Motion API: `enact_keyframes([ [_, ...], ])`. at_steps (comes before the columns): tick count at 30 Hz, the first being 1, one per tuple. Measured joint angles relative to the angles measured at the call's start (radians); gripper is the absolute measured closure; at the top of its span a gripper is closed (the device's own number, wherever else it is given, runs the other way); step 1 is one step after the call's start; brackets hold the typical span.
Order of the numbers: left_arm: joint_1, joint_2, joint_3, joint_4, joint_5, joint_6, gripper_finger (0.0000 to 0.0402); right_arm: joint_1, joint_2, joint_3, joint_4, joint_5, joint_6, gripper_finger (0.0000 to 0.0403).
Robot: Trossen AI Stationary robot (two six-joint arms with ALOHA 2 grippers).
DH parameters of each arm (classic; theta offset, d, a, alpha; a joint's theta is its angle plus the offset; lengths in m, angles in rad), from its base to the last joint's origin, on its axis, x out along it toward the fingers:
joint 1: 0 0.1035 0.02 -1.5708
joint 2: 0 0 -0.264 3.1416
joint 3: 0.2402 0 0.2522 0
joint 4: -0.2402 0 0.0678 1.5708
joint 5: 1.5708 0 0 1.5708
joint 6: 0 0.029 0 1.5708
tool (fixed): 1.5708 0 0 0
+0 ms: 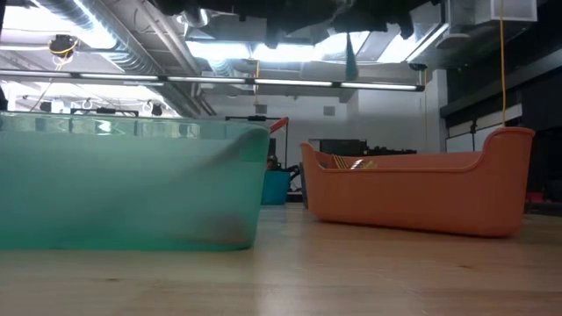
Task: Sort silverware by color (type)
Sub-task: Put the blue fork into the black bin
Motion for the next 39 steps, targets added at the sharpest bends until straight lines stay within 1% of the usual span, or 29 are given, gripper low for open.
enact_keyframes([
  [6, 0.029, -0.047, 0.0, -0.197, 0.001, 0.0, 0.0337, -0.01, -0.099, 0.0, -0.219, -0.005, -0.002, 0.0403],
  [8, 0.035, -0.058, 0.0, -0.266, 0.003, 0.0, 0.0337, -0.038, -0.121, 0.0, -0.295, -0.035, -0.015, 0.0403],
  [10, 0.036, -0.061, 0.0, -0.289, 0.003, 0.0, 0.0337, -0.092, -0.132, 0.0, -0.365, -0.115, -0.03, 0.0403],
  [14, 0.034, -0.061, 0.0, -0.319, 0.004, 0.0, 0.0337, -0.239, -0.124, 0.0, -0.446, -0.374, -0.074, 0.0403],
  [16, 0.031, -0.061, 0.0, -0.332, 0.004, 0.0, 0.0337, -0.308, -0.112, 0.001, -0.465, -0.472, -0.124, 0.0403],
  [20, 0.022, -0.06, -0.001, -0.372, 0.004, 0.0, 0.0337, -0.407, -0.074, 0.0, -0.488, -0.595, -0.248, 0.0403],
  [24, 0.021, -0.06, -0.001, -0.41, 0.004, 0.0, 0.0337, -0.464, -0.031, 0.0, -0.493, -0.695, -0.318, 0.0403],
  [26, 0.021, -0.06, -0.001, -0.436, 0.004, 0.0, 0.0337, -0.483, -0.009, 0.001, -0.496, -0.721, -0.355, 0.0403],
  [30, 0.021, -0.06, -0.001, -0.46, 0.004, 0.0, 0.0337, -0.506, 0.044, 0.001, -0.502, -0.728, -0.417, 0.0403],
  [39, 0.013, -0.06, -0.002, -0.509, 0.004, 0.0, 0.0337, -0.512, 0.122, 0.001, -0.547, -0.72, -0.452, 0.0403],
])
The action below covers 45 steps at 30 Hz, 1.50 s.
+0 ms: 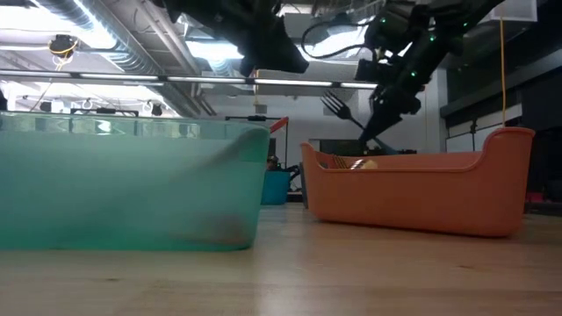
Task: Sort silverware by color (type)
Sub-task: Put the blue fork into the black bin
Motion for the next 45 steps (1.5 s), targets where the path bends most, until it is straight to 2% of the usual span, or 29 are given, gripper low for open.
enact_keyframes([
  [14, -0.02, 0.0, 0.0, -0.022, 0.0, 0.0, 0.0337, 0.001, 0.054, 0.0, -0.038, 0.0, -0.078, 0.0403],
  [33, -0.02, 0.0, 0.0, -0.022, 0.0, 0.0, 0.0337, 0.002, 0.234, 0.0, -0.025, -0.026, -0.129, 0.0403],
  [40, -0.02, 0.0, 0.0, -0.023, 0.0, 0.0, 0.0337, 0.002, 0.241, 0.0, 0.009, -0.024, -0.13, 0.0402],
  [45, -0.02, 0.0, 0.0, -0.023, 0.0, 0.0, 0.0337, 0.002, 0.242, 0.0, 0.022, -0.024, -0.13, 0.0383],
])
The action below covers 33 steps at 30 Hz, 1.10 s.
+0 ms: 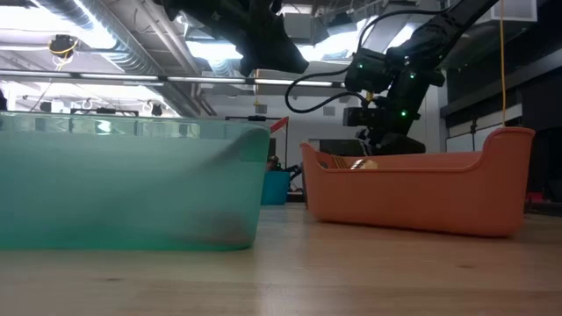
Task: Sort silverware by color (type)
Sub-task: Put the blue fork into the black bin
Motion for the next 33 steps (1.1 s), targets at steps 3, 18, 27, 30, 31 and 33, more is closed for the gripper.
enact_keyframes([
  [3, 0.0, 0.0, 0.0, 0.0, 0.0, 0.0, 0.0337, 0.0, 0.0, 0.0, 0.0, 0.001, 0.0, 0.0367],
  [18, 0.0, 0.0, 0.0, 0.0, 0.0, 0.0, 0.0337, 0.0, 0.0, 0.0, 0.0, 0.002, 0.0, 0.0335],
  [27, 0.0, 0.0, 0.0, 0.0, 0.0, 0.0, 0.0337, 0.0, -0.002, 0.0, -0.001, 0.003, 0.0, 0.0336],
  [30, 0.0, 0.0, 0.0, 0.0, 0.0, 0.0, 0.0337, 0.0, -0.01, -0.001, -0.002, 0.003, 0.0, 0.0335],
  [31, 0.0, 0.0, 0.0, 0.0, 0.0, 0.0, 0.0337, 0.0, -0.016, -0.002, -0.006, 0.003, 0.0, 0.0336],
  [33, 0.0, 0.0, 0.0, -0.002, 0.0, 0.0, 0.0337, 0.0, -0.027, 0.006, -0.02, 0.003, 0.0, 0.0336],
])
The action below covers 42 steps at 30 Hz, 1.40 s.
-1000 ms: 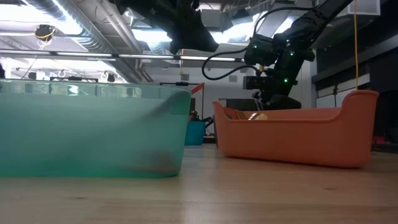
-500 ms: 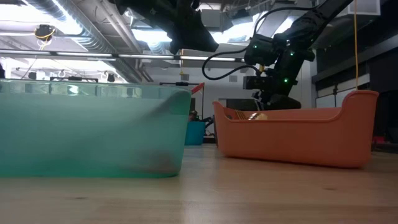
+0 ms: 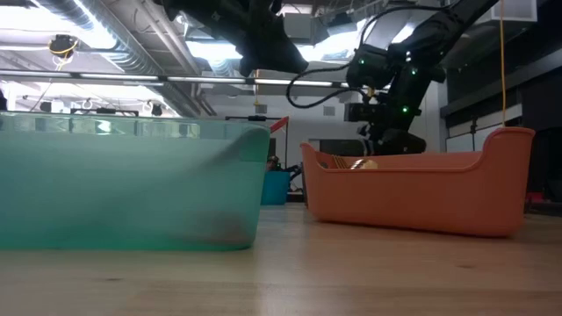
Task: Sort silverware by color (type)
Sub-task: Put the blue fork into the black bin
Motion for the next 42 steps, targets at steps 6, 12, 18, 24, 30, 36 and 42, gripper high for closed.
enact_keyframes([
  [6, 0.0, 0.0, 0.0, -0.011, 0.0, 0.0, 0.0337, 0.001, -0.043, 0.064, -0.104, 0.019, 0.0, 0.0336],
  [12, 0.0, 0.0, 0.0, -0.012, 0.0, 0.0, 0.0337, 0.001, -0.083, 0.145, -0.271, 0.086, -0.002, 0.0336],
  [18, 0.0, 0.0, 0.0, -0.012, 0.0, 0.0, 0.0337, 0.001, -0.131, 0.202, -0.471, 0.111, -0.027, 0.0336],
  [24, 0.0, 0.0, 0.0, -0.013, 0.0, 0.033, 0.0337, 0.001, -0.196, 0.212, -0.644, 0.111, -0.016, 0.0336],
  [30, 0.0, 0.0, 0.0, -0.013, 0.0, 0.051, 0.0337, 0.001, -0.253, 0.212, -0.806, 0.111, 0.052, 0.0336],
  [36, 0.0, 0.0, 0.0, -0.013, 0.0, 0.051, 0.0337, 0.001, -0.267, 0.209, -0.96, 0.11, 0.087, 0.0336],
  [42, 0.0, 0.0, 0.0, -0.013, 0.0, 0.051, 0.0337, 0.001, -0.268, 0.136, -1.011, 0.11, 0.138, 0.0336],
])
